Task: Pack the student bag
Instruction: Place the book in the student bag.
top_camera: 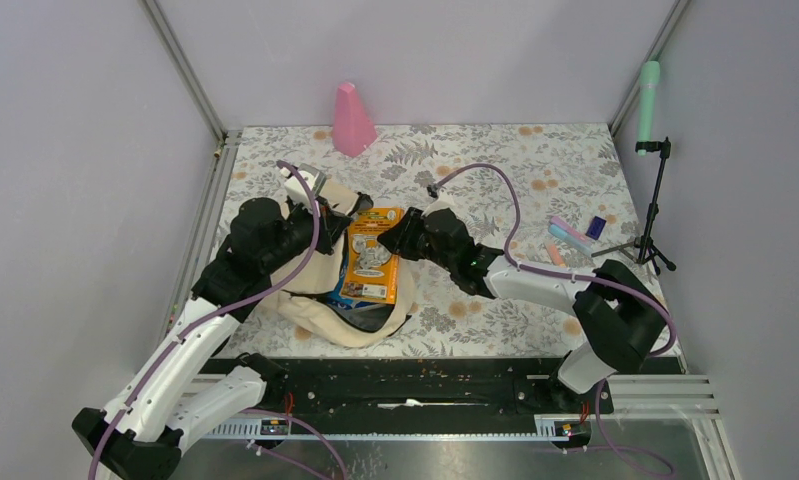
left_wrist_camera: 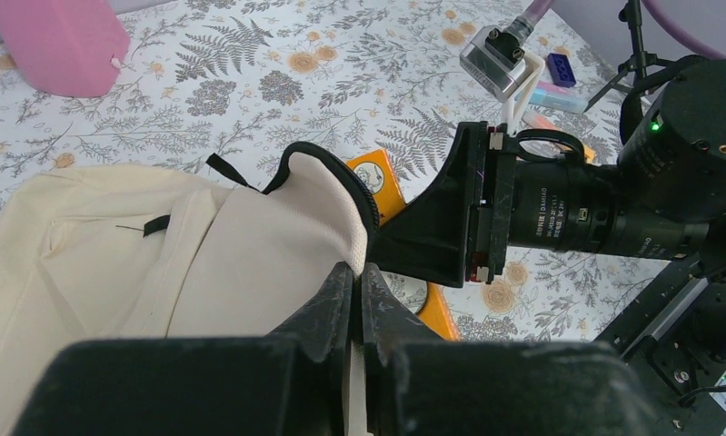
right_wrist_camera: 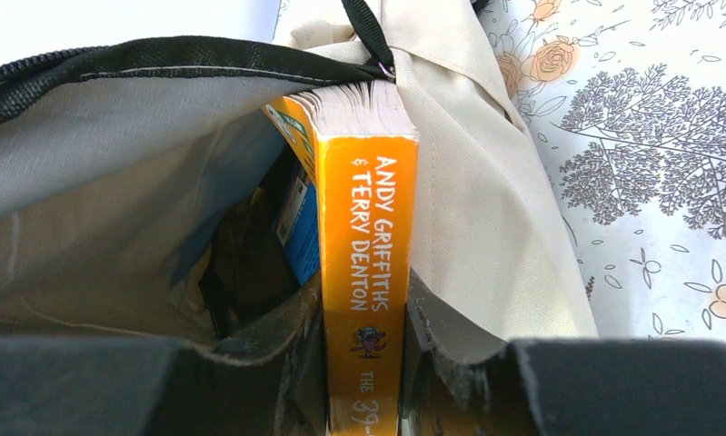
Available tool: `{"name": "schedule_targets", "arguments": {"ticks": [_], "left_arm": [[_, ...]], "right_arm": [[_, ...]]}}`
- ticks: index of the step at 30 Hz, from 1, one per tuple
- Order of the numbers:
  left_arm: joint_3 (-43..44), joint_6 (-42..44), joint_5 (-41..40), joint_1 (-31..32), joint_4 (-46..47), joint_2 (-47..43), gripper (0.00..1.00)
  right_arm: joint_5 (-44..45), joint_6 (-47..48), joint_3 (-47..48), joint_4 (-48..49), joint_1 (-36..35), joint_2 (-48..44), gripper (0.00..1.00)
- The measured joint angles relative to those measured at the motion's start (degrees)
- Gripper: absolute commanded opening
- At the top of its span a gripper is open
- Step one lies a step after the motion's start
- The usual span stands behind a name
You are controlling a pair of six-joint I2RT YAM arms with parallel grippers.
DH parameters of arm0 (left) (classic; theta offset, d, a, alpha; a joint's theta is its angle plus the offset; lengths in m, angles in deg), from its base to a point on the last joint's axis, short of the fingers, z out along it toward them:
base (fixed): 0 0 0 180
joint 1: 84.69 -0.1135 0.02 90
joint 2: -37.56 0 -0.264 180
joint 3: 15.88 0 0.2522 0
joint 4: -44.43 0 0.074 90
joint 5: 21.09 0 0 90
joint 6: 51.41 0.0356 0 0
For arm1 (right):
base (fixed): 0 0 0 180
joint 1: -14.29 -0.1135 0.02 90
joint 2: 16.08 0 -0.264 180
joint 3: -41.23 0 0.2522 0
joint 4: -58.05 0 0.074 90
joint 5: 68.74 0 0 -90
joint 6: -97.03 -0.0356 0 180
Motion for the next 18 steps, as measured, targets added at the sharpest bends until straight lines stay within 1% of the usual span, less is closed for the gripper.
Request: {"name": "schedule_targets", "arguments": {"ticks": [6,11,18], "left_arm": [[-0.2,0.0,0.5,-0.2,0.3,0.0,0.00],[-0.7,-0.3,1.2,-0.2,0.7,0.0,0.00],[-0.9,-1.0,2.3,-0.5,1.4,0.0,0.00]], "right_arm": [[0.8,-3.0,0.8,1.9,-1.0,2.6,0.00],[4.3,-4.5,3.4,4.4,-4.6,7.9,0.00],[10.3,-2.7,7.6,6.3,-8.0,13.4,0.00]]}}
